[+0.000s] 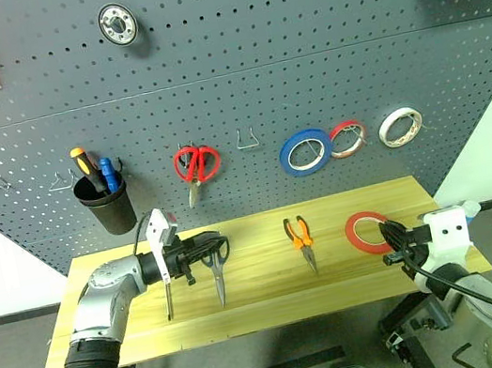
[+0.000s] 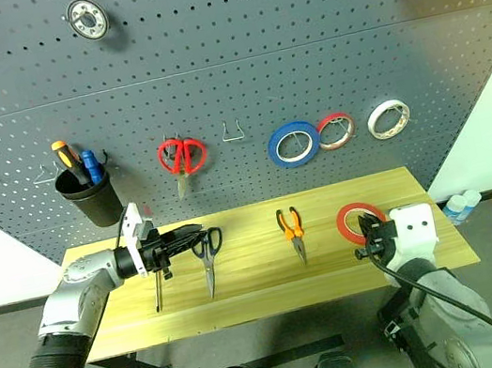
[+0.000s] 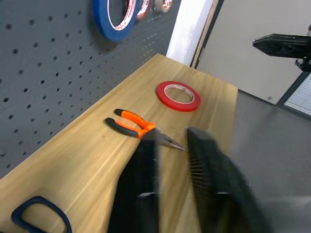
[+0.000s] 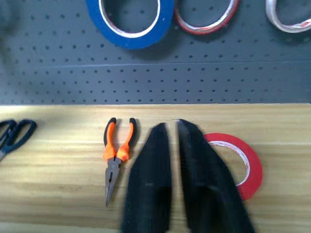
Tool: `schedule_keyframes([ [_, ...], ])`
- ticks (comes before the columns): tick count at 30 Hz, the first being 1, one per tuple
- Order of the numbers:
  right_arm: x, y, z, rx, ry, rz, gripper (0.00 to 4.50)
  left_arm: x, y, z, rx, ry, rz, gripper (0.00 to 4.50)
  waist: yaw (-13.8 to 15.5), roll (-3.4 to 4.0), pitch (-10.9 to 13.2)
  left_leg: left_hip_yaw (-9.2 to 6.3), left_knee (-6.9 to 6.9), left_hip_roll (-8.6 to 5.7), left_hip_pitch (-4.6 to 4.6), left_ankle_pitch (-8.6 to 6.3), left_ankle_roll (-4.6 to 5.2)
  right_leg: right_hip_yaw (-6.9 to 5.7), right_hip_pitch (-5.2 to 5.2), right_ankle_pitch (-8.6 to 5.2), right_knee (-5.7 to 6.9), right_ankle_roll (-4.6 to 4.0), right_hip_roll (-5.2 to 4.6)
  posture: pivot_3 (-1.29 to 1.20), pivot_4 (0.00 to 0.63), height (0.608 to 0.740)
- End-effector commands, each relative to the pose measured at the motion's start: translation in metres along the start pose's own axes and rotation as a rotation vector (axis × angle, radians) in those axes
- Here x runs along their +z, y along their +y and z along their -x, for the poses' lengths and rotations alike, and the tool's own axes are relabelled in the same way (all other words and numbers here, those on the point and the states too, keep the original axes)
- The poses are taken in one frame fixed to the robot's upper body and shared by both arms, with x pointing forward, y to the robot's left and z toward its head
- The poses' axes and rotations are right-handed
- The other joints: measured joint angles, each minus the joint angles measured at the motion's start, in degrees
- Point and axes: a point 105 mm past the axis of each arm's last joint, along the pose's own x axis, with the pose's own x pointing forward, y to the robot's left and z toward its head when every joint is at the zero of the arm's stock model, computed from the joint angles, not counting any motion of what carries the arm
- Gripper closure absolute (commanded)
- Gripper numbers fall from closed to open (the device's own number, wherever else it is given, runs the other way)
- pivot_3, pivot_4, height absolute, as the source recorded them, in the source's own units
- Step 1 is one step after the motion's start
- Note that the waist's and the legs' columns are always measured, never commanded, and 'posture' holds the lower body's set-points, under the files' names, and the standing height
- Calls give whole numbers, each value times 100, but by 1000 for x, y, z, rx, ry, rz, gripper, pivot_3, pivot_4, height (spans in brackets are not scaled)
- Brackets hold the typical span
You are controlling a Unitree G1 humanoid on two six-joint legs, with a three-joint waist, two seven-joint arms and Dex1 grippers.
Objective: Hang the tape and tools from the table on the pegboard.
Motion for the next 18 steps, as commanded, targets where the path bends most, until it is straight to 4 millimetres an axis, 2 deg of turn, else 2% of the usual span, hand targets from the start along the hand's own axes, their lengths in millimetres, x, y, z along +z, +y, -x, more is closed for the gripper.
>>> schedule_keyframes([
  [1,3,-1,-2,29,1,37,2951,9,-1,-3,-27,-1,-54,2342,-2,-3,-2,0,0,0,0,0,0,0,0,0,0,0,0,-63,4,740],
  [8,-3,1,-7,80,37,54,550,8,-3,-9,-65,14,-62,16,-2,-7,-1,0,1,0,0,0,0,1,0,1,0,0,-1,-63,33,740],
  [10,-4,3,-8,89,41,54,34,8,-5,-11,-74,17,-68,0,-4,-8,1,0,0,0,0,0,1,2,0,1,0,0,-1,-64,39,740],
  [18,-9,8,-11,121,85,73,34,1,-14,-14,-140,62,-70,0,-9,-10,50,0,0,2,0,-1,1,3,0,1,0,-1,-2,-74,77,740],
])
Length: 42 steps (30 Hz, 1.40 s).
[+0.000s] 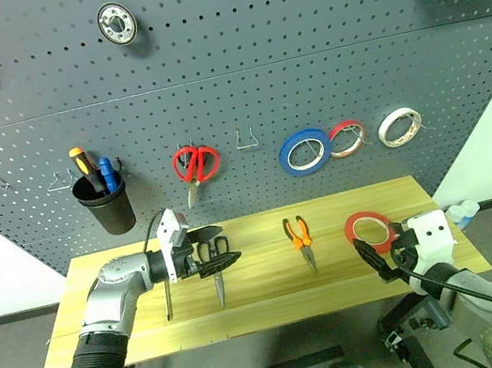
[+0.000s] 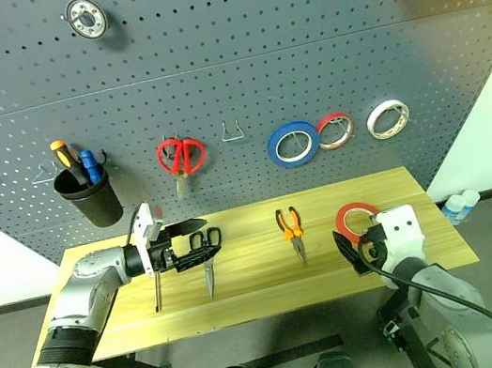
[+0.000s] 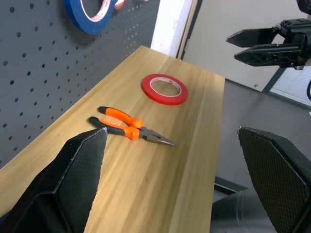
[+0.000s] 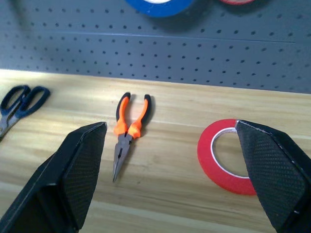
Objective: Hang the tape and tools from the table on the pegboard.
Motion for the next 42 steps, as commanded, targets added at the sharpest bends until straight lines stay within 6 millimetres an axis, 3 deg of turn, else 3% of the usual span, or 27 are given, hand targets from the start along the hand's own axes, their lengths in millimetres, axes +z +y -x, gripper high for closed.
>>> schedule_keyframes([
  [1,6,2,-2,18,-8,19,34,10,-5,-3,-49,7,-44,0,2,-1,42,0,0,0,0,0,0,0,0,0,0,0,0,-72,81,740],
  [16,9,-4,-14,41,9,67,34,14,-2,-7,-57,23,-123,0,0,-10,238,1,-3,2,-3,-1,1,1,-5,0,-2,-1,0,-63,116,740],
  [21,12,-12,-28,21,23,98,34,10,-2,-14,-73,48,-132,0,-4,-16,316,2,-4,2,-5,0,1,1,-7,1,-1,-2,0,-60,133,740],
  [28,2,-29,-51,-78,133,132,34,7,5,-25,-73,75,-170,0,1,-28,409,2,-7,2,-9,0,1,0,-12,2,-1,-2,-1,-43,153,740],
  [33,-5,-31,-56,-93,175,128,34,10,5,-21,-70,71,-186,0,-15,-23,481,2,-13,2,-17,0,1,1,-20,2,-1,-3,-1,-36,163,740],
  [42,3,-37,-65,-120,134,198,34,13,-3,-18,-84,72,-197,0,-9,-30,609,3,-12,2,-17,0,1,1,-19,2,-1,-2,-2,-26,195,740],
])
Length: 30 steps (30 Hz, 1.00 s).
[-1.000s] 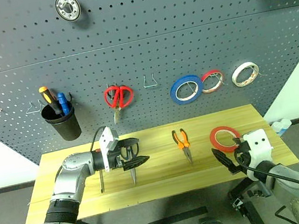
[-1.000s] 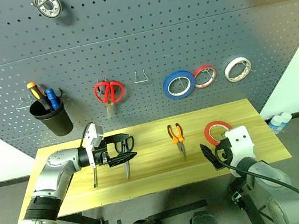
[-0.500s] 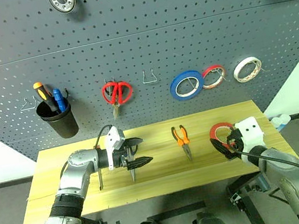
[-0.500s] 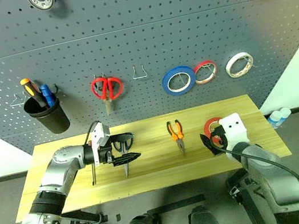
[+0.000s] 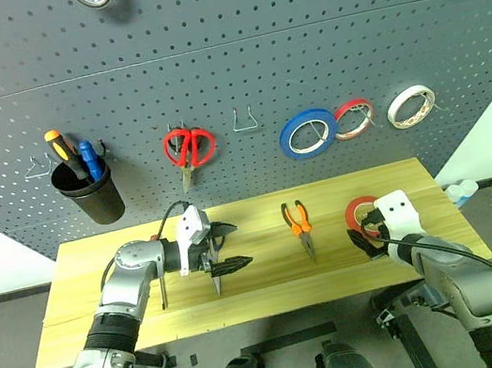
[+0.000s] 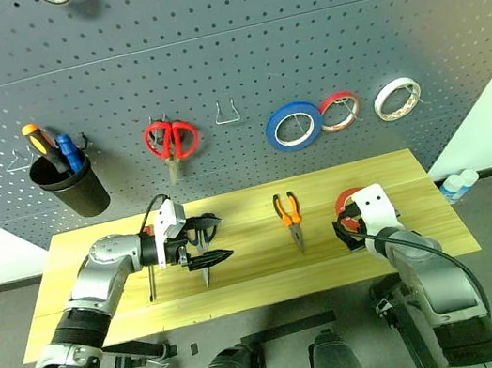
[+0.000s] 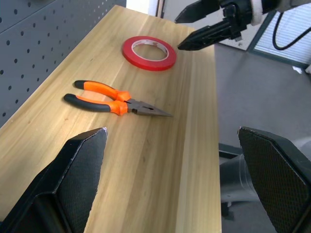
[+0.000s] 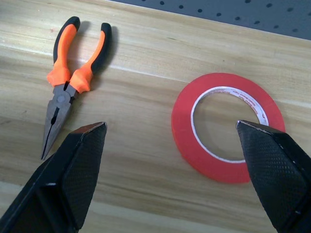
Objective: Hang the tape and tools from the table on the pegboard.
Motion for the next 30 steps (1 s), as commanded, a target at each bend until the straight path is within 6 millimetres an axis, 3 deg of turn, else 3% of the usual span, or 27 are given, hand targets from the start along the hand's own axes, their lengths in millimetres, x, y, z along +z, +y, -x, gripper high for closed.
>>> schedule_keyframes([
  [1,15,-7,-4,-42,-69,70,34,11,-3,3,-6,-24,-31,0,1,-3,38,0,0,0,0,0,0,0,-1,0,0,0,1,-25,196,740],
  [16,15,9,-34,55,-40,21,34,21,-9,12,3,-26,-42,0,6,-4,208,19,-3,8,-1,0,0,14,-11,1,2,-1,3,9,212,740],
  [30,16,-1,-45,37,-26,-5,34,23,-10,14,16,-32,-43,0,23,-7,233,54,-2,24,-26,1,-2,40,-54,6,6,-4,11,21,188,740],
])
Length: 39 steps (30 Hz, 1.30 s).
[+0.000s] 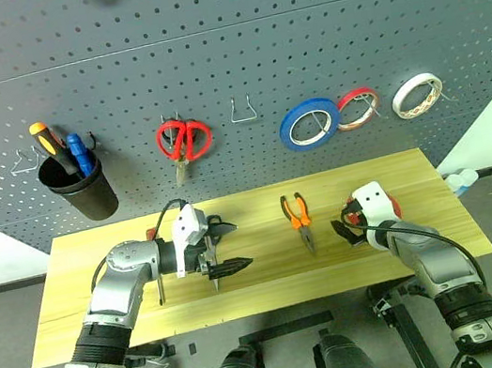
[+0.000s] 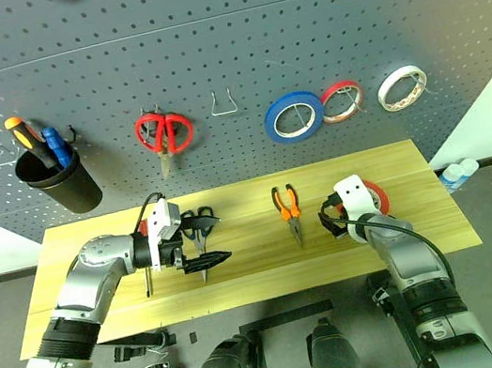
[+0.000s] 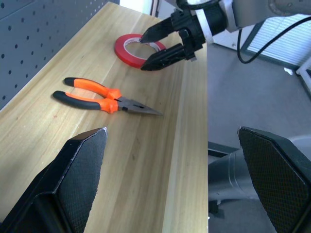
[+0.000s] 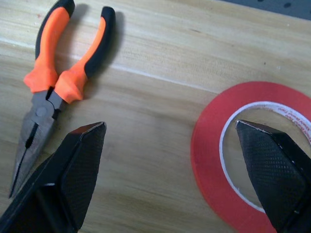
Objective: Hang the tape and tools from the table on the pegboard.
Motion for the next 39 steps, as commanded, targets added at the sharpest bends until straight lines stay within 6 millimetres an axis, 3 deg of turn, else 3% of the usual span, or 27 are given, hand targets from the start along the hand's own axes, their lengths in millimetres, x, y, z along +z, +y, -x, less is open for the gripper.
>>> schedule_keyframes([
  [1,13,-9,-1,-30,-38,-7,34,9,3,7,17,-22,-30,0,4,0,0,5,0,2,-4,0,0,4,-7,1,2,-1,2,21,187,740],
  [12,12,-6,-5,-3,-3,-64,34,9,-1,7,14,-22,-22,0,4,-3,-2,101,13,50,-52,5,-9,81,-88,34,19,4,42,21,175,740],
  [26,-3,-3,-7,52,75,-80,34,9,-10,6,14,-30,9,0,-20,-3,-2,89,25,46,-64,8,-12,72,-85,39,48,3,44,21,180,740],
  [39,-1,-19,-17,37,84,-90,34,10,-20,4,5,-35,26,0,-29,-3,-2,87,62,45,-63,6,-8,71,-81,39,85,2,46,28,185,740],
])
